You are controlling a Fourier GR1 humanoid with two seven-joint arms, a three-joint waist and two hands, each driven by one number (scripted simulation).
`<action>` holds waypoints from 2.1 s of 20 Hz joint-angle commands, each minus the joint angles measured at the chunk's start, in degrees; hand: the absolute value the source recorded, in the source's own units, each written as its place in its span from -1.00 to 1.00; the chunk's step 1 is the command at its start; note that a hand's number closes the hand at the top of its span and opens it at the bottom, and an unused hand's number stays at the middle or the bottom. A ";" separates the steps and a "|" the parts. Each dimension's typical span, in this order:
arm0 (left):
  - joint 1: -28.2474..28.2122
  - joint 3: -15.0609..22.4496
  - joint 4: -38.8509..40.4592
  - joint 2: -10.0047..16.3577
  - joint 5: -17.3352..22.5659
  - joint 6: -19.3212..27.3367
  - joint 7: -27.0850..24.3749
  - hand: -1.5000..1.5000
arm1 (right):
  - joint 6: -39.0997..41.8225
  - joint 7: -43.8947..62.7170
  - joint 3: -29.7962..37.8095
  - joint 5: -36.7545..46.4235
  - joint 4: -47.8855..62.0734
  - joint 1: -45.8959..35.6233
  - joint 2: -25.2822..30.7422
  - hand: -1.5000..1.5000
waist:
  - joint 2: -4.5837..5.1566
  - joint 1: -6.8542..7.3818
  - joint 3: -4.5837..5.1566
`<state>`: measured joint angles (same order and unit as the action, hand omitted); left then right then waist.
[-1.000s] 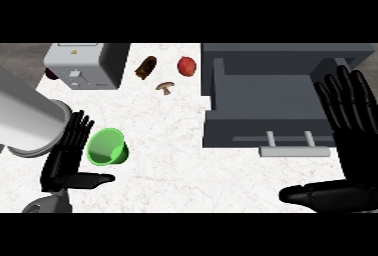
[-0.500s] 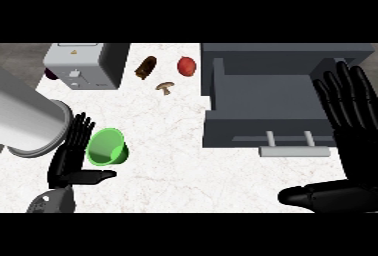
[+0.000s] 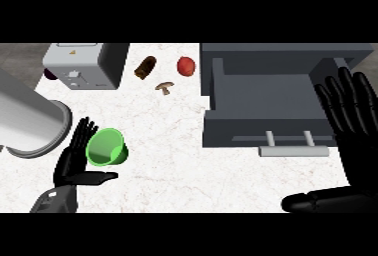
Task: Pick up the cup, place it into the drawer and close the drawer
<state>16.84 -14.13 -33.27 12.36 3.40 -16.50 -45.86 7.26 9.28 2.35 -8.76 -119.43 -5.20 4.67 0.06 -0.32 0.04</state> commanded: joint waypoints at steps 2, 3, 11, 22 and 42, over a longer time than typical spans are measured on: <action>4.20 0.13 11.74 0.47 -2.54 -0.34 -9.23 -1.00 | -0.64 5.01 1.02 -1.37 -1.76 -2.79 1.32 -1.00 | 0.13 -0.34 0.05; 5.10 0.50 5.60 -0.90 -0.66 0.26 -3.13 -1.00 | -2.78 2.12 -3.99 4.00 -1.44 -0.98 -2.13 -1.00 | 0.00 0.00 0.00; 3.75 0.21 8.61 0.22 1.07 -4.60 -4.52 -1.00 | 0.03 -0.26 -0.94 1.15 -0.86 2.01 -0.68 -1.00 | -0.07 0.12 -0.03; 8.94 -0.18 16.87 -0.22 1.64 -12.56 -7.30 -1.00 | -1.49 3.03 0.60 -0.01 -0.09 -1.96 -0.23 -1.00 | 0.17 -0.38 0.06; 6.69 -3.80 9.33 -5.03 6.01 1.22 -16.11 1.00 | 1.61 1.43 2.79 -1.97 -1.08 0.18 2.15 -1.00 | 0.03 0.01 0.00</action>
<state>23.86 -15.81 -22.72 9.01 7.64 -17.91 -55.74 7.67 10.80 3.29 -9.43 -121.15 -4.74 5.28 0.09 -0.46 0.06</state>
